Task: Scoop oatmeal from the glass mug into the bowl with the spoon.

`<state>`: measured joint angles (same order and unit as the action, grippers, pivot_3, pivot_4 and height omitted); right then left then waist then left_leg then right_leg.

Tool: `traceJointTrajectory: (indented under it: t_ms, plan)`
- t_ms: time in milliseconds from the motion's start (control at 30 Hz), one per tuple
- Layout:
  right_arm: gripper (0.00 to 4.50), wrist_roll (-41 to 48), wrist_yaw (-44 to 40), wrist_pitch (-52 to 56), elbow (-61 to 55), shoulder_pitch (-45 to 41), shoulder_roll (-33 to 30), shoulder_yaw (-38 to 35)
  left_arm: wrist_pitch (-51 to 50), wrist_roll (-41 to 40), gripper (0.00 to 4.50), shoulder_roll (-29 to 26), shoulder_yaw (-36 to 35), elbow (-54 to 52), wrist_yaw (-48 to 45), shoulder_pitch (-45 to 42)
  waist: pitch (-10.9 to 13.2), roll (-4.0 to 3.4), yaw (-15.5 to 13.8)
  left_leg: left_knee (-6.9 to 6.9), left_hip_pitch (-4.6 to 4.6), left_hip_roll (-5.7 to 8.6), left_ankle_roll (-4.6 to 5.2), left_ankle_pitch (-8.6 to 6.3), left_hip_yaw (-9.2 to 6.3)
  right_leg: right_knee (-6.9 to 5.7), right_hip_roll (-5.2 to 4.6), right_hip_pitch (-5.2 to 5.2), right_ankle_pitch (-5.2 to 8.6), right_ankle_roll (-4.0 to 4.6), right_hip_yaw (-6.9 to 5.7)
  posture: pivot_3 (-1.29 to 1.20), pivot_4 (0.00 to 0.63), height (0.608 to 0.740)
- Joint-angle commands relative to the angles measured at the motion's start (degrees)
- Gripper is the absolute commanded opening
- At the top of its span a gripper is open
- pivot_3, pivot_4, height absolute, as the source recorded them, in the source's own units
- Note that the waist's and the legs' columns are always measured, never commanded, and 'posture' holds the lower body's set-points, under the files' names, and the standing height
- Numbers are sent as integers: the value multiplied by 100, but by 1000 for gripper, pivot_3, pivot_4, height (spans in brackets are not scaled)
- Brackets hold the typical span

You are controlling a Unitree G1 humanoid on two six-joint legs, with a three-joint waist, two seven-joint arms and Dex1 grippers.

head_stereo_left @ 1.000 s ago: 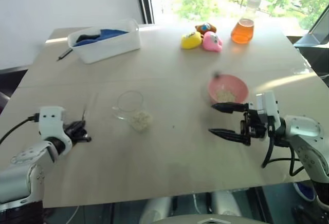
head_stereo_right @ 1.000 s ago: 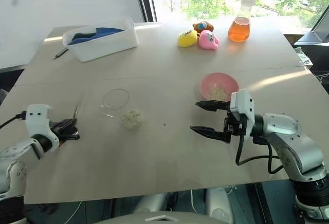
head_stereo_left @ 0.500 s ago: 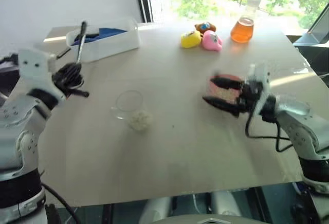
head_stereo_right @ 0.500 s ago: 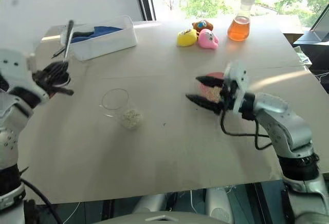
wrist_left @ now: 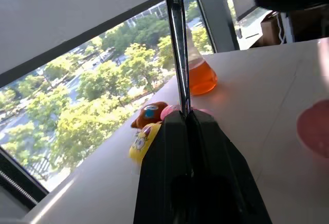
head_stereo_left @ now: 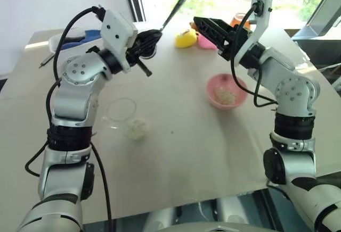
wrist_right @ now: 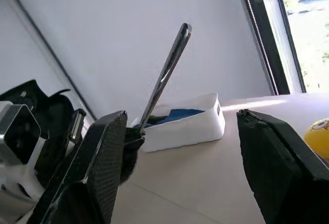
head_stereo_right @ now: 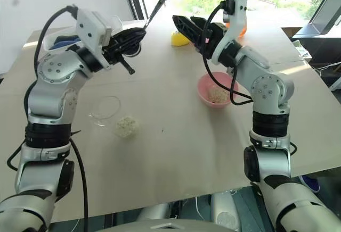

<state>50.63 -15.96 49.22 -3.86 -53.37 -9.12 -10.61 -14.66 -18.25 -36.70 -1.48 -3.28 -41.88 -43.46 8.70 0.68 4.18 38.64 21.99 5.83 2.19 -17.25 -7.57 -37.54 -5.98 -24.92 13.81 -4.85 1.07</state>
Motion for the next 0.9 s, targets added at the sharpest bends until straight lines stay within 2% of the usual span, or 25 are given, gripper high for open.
traceJointTrajectory:
  t_ms: [33, 233, 567, 900]
  plan:
    - [3423, 109, 104, -10, -58, -188, 103, -62, 220, -123, 71, 3, -73, -315, -252, -150, 0, -1, -4, 9, 0, 0, 0, 0, 3, -16, -1, -5, 0, 0, 1, 0, 150, 740]
    - [3423, 94, 138, -184, 137, -421, 229, -144, 189, -17, 71, -83, 26, -629, -548, 2, 1, -3, -22, 52, 4, 4, 0, 0, 9, -44, 1, -6, -2, 3, 11, 0, 150, 740]
    - [3423, 273, -339, -96, 149, -602, 93, -100, 137, 48, 71, -201, 2, -781, -699, 175, 2, -5, -24, 51, 5, 4, 0, 0, 8, -43, 3, -7, -3, 4, 11, 0, 150, 740]
    - [3423, 414, -808, 304, 229, -623, -392, -85, 200, 92, 71, -220, 22, -720, -751, 261, 2, -5, -31, 51, 6, 4, 0, 0, 9, -43, 2, -8, -2, 4, 12, 0, 150, 740]
